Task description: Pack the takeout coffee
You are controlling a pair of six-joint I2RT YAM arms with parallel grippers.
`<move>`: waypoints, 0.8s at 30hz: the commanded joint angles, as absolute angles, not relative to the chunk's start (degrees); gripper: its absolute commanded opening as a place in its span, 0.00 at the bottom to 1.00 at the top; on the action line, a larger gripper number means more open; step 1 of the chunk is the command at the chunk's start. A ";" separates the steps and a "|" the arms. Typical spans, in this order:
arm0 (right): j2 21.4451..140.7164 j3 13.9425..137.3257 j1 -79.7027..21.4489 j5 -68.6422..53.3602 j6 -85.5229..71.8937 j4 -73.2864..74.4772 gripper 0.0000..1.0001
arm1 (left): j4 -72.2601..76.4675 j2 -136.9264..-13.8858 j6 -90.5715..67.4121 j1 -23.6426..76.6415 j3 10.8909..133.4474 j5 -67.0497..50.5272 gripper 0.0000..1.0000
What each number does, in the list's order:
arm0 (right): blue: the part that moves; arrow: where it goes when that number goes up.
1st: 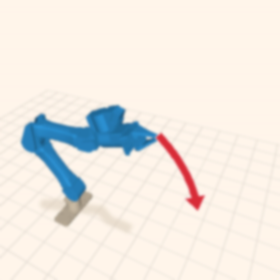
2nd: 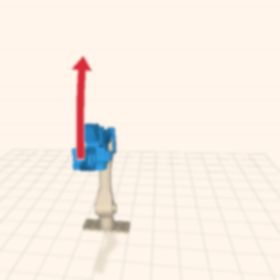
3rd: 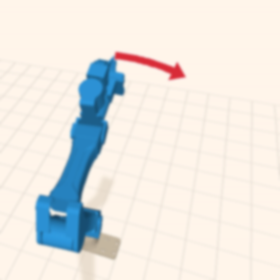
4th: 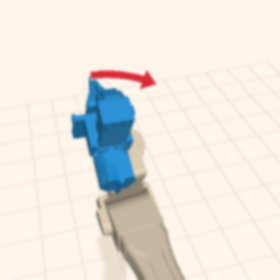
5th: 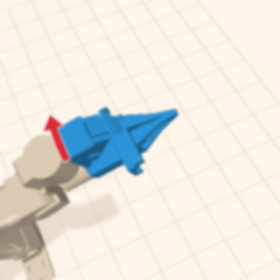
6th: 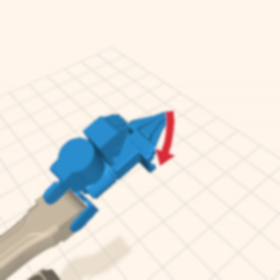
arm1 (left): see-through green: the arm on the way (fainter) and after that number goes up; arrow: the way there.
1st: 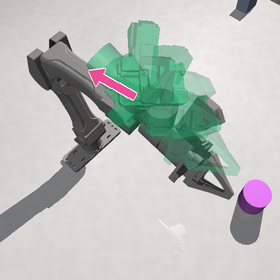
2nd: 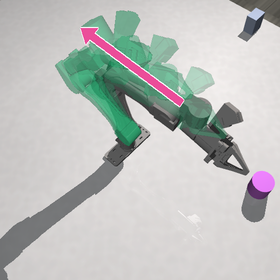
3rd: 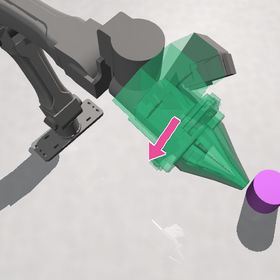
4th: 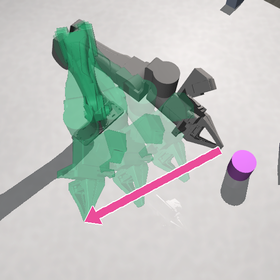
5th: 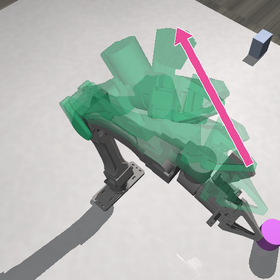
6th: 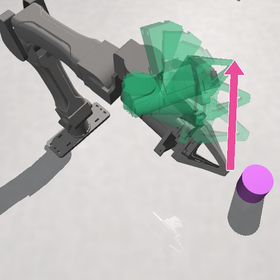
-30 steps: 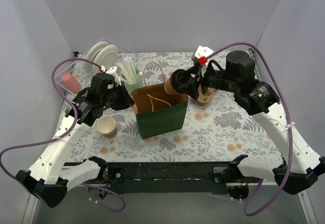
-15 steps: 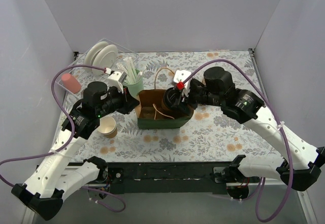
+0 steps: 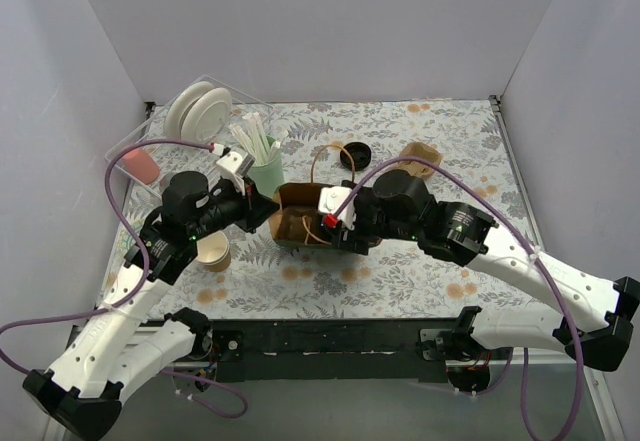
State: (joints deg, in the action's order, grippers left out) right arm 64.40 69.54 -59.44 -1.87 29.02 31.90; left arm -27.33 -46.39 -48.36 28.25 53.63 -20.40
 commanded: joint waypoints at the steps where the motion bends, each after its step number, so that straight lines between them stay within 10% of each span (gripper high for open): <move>1: 61.53 68.91 -63.71 -0.35 30.67 26.46 0.42 | -26.10 -44.65 -47.37 28.21 52.91 -21.27 0.00; 24: 63.37 58.18 -72.69 13.10 34.28 17.41 0.43 | -23.29 -33.23 -41.05 28.21 42.98 -30.32 0.00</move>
